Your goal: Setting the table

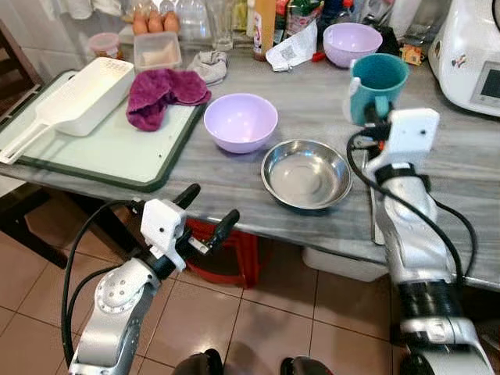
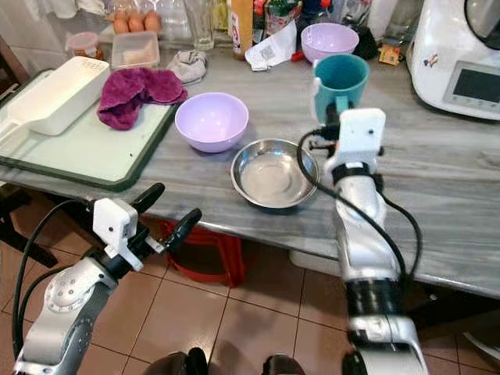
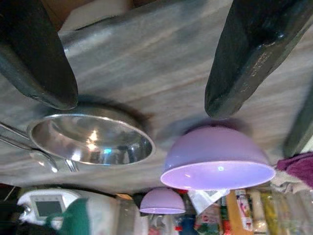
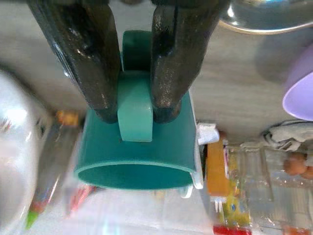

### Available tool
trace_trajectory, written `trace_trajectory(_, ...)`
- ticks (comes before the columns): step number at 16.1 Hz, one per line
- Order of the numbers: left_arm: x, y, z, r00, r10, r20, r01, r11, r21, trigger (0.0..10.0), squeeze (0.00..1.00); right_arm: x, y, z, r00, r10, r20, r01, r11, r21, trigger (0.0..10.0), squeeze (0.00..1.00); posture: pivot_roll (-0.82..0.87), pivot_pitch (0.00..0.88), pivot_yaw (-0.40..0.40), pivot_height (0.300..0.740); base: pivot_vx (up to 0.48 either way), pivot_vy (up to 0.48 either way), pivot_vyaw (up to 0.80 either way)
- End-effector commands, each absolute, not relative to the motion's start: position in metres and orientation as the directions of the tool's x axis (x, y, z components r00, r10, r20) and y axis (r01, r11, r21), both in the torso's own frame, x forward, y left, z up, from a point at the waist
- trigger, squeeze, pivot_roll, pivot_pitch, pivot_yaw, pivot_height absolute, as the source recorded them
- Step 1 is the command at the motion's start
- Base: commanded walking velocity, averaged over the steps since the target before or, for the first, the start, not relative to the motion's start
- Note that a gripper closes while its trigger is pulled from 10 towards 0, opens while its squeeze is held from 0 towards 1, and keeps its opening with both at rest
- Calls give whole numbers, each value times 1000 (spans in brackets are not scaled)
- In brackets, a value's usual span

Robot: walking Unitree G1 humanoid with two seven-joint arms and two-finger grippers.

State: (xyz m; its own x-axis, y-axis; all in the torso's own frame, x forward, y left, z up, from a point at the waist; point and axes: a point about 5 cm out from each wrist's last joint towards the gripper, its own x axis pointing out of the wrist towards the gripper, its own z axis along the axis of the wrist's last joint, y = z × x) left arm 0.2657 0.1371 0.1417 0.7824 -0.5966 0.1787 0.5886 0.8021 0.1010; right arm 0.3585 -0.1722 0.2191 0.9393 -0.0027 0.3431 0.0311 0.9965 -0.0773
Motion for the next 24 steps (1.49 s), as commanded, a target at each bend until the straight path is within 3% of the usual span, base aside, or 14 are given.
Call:
trace_trajectory(1, 265, 135, 140, 769, -617, 169, 605, 787, 119, 10000, 0, 361, -175, 216, 946, -12, 324, 21, 999, -25, 10000, 0, -108, 205, 7, 740, 0, 0, 0)
trace_trajectory(13, 255, 130, 137, 747, -645, 163, 634, 764, 117, 10000, 0, 384, -165, 200, 962, 101, 252, -97, 995, -27, 10000, 0, -90, 212, 20, 740, 0, 0, 0)
trace_trajectory(24, 253, 127, 135, 740, -653, 161, 646, 757, 101, 10000, 0, 386, -167, 185, 969, 120, 218, -111, 992, -53, 10000, 0, -91, 226, 18, 740, 0, 0, 0)
